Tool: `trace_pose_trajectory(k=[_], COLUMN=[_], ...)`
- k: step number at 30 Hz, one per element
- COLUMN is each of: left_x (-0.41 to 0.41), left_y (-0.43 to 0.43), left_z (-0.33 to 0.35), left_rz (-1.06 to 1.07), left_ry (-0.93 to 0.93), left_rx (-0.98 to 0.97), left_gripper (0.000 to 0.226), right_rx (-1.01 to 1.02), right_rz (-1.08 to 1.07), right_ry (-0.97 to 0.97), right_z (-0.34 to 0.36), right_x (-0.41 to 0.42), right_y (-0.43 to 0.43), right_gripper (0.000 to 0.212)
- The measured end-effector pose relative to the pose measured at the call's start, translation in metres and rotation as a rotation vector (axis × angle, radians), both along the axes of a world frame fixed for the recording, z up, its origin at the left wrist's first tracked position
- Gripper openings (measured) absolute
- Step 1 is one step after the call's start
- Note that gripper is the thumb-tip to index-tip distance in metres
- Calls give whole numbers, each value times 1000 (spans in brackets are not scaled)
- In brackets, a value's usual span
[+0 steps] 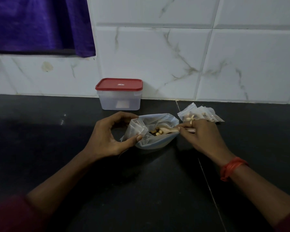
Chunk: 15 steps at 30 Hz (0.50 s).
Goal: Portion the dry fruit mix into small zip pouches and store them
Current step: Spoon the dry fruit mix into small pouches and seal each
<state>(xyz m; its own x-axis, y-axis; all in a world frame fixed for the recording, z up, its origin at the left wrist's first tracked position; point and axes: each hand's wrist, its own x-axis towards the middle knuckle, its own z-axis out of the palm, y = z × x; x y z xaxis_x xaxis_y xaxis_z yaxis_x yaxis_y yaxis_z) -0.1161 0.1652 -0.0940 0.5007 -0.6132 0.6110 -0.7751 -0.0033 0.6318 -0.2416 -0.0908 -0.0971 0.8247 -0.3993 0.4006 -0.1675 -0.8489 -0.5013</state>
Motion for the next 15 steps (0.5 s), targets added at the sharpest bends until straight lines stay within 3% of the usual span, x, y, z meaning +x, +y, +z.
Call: trace_pose_trajectory(k=[15], left_x=[3], left_y=[0], left_z=[-3], left_rz=[-9], left_ry=[-4], left_rx=[10], left_gripper=[52], right_rx=[48], right_rz=[108], right_ry=[77], right_z=[8], right_x=[0], right_y=[-3], right_gripper=[16])
